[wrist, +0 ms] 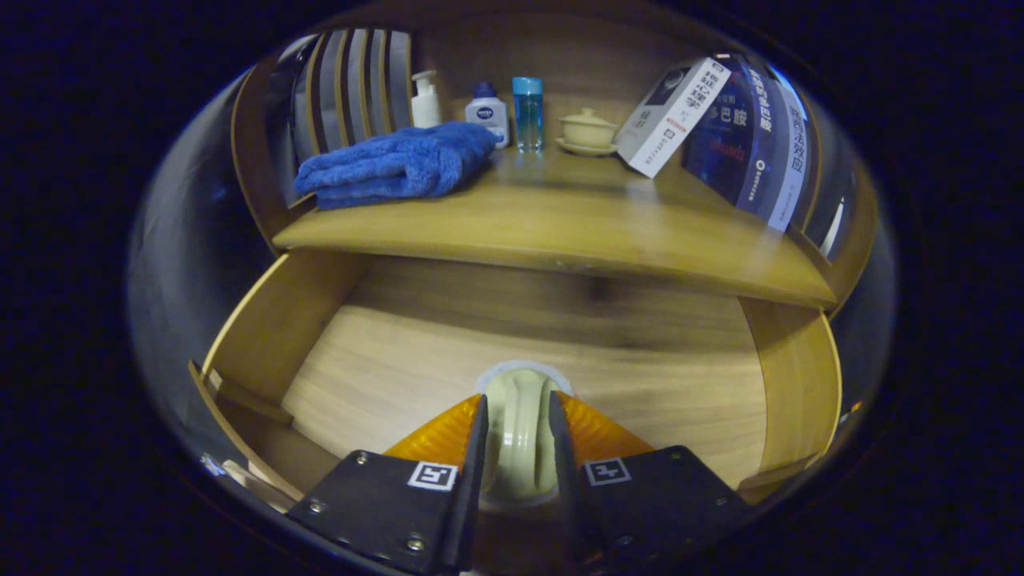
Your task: Pull open the drawer, take out the items inside it, and place them on the countertop above the cabinet.
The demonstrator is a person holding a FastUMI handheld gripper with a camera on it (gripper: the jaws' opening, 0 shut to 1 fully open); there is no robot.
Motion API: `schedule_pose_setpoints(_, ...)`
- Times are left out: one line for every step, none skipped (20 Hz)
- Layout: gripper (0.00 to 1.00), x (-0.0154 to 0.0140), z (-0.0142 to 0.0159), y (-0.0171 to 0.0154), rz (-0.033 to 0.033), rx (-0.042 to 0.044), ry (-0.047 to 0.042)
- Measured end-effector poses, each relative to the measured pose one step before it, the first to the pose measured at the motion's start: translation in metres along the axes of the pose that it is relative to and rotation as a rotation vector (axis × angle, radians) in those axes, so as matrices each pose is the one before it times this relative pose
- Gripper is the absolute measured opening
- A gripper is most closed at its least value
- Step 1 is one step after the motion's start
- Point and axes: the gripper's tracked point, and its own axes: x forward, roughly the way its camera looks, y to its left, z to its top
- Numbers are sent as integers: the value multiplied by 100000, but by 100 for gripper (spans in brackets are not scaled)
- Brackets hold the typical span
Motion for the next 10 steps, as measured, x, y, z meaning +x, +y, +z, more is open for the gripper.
schedule_pose_setpoints(43,-45,-200,-56,-46,143,1010)
schedule_pose_setpoints(34,-601,184,-116,-689,486,749)
schedule_pose_setpoints(25,732,-35,-382,91,2516,-1202)
schedule_pose_setpoints(15,146,-142,248,-36,537,791)
schedule_pose_setpoints(15,-184,6,12,-52,-675,93)
schedule_pose_setpoints(15,-179,-88,-60,-612,-734,-517)
schedule_pose_setpoints(15,-203,3,0,273,-852,-161)
schedule_pose_setpoints(15,-305,265,267,1164,398,-1915)
schedule_pose_setpoints(15,-487,365,172,996,595,-1620)
schedule_pose_setpoints(15,-568,362,252,906,268,-1600)
